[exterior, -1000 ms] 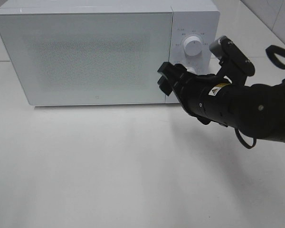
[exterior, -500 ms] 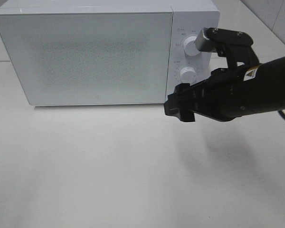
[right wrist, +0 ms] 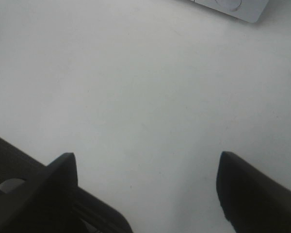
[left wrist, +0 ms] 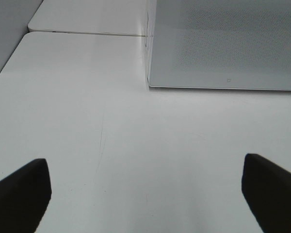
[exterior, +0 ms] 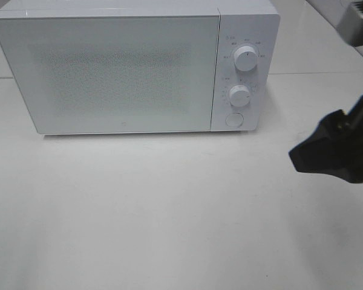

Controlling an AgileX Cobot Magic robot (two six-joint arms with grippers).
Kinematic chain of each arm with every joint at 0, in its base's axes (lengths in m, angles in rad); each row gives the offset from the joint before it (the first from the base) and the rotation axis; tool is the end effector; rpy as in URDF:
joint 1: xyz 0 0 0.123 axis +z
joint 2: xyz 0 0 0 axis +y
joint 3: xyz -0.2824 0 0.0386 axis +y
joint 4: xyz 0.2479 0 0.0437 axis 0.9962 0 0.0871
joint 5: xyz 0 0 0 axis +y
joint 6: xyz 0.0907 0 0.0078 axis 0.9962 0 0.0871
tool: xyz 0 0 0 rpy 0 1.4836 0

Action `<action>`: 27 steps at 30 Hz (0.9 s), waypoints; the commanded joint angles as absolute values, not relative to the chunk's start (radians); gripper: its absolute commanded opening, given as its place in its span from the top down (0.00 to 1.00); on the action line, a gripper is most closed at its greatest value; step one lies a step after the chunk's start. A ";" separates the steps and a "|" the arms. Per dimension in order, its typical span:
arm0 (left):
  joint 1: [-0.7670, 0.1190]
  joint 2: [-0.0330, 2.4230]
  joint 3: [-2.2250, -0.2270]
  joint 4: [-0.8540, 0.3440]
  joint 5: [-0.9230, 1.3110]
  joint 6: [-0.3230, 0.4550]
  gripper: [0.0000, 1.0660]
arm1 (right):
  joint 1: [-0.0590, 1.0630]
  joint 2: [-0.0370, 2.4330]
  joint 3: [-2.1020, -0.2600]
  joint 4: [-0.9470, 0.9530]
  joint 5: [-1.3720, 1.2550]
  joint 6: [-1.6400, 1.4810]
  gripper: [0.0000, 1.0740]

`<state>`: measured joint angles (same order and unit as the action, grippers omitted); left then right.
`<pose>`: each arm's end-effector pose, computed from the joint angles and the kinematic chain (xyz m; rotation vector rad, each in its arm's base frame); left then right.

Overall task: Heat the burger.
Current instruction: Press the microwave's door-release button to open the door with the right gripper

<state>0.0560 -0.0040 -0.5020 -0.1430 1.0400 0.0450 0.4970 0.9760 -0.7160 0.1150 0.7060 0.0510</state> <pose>-0.0047 -0.0115 0.2801 -0.0057 2.0111 -0.1060 0.1573 0.0930 0.2872 -0.4746 2.4330 0.3684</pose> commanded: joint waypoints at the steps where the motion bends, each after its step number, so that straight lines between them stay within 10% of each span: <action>1: 0.058 -0.026 -0.499 -0.147 1.038 0.046 0.05 | 0.490 0.820 -0.722 0.092 0.862 0.066 0.29; 27: 0.058 -0.026 -0.499 -0.147 1.038 0.046 0.05 | 0.490 0.282 -0.722 -0.083 1.285 0.209 0.29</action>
<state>0.0560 -0.0040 -0.5020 -0.1430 1.0400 0.0450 0.4970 0.2900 -0.7170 -0.0750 1.2200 0.1960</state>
